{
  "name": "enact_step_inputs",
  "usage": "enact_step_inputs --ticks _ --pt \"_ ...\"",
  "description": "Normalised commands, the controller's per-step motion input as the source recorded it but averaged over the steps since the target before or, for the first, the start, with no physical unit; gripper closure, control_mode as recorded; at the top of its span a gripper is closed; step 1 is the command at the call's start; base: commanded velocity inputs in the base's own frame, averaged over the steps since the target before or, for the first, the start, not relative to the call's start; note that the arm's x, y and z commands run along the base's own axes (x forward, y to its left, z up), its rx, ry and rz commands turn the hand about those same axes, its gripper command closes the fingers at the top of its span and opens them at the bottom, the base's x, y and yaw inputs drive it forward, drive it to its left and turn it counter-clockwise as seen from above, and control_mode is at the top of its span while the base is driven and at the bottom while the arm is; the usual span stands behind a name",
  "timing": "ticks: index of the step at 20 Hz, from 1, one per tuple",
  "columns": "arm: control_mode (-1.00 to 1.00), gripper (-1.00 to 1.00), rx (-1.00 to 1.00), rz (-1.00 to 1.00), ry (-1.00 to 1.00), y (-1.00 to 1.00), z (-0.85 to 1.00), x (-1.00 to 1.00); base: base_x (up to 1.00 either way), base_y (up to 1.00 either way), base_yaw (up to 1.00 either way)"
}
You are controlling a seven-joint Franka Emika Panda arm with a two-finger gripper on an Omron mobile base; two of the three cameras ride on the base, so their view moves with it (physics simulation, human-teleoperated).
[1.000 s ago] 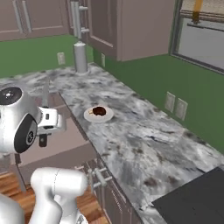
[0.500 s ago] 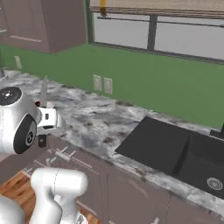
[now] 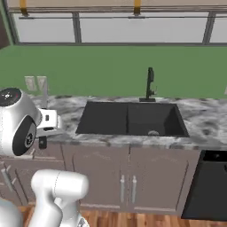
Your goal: Pick up the knife from the drawer and place it on the cutting board. Then place the meat from the plate to the cutting board.
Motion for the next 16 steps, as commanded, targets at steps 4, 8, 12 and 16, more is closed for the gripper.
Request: enact_step_inputs --ticks 4,8,12,16 --pt "1.00 1.00 0.00 0.00 0.00 0.00 0.00 0.00 -0.76 0.00 -0.75" --pt "1.00 1.00 0.00 0.00 0.00 0.00 0.00 0.00 -0.48 -0.47 -0.45" --pt "1.00 1.00 0.00 0.00 0.00 0.00 0.00 0.00 0.51 -1.00 0.04" --pt "1.00 1.00 0.00 0.00 0.00 0.00 0.00 0.00 0.65 -1.00 0.31"
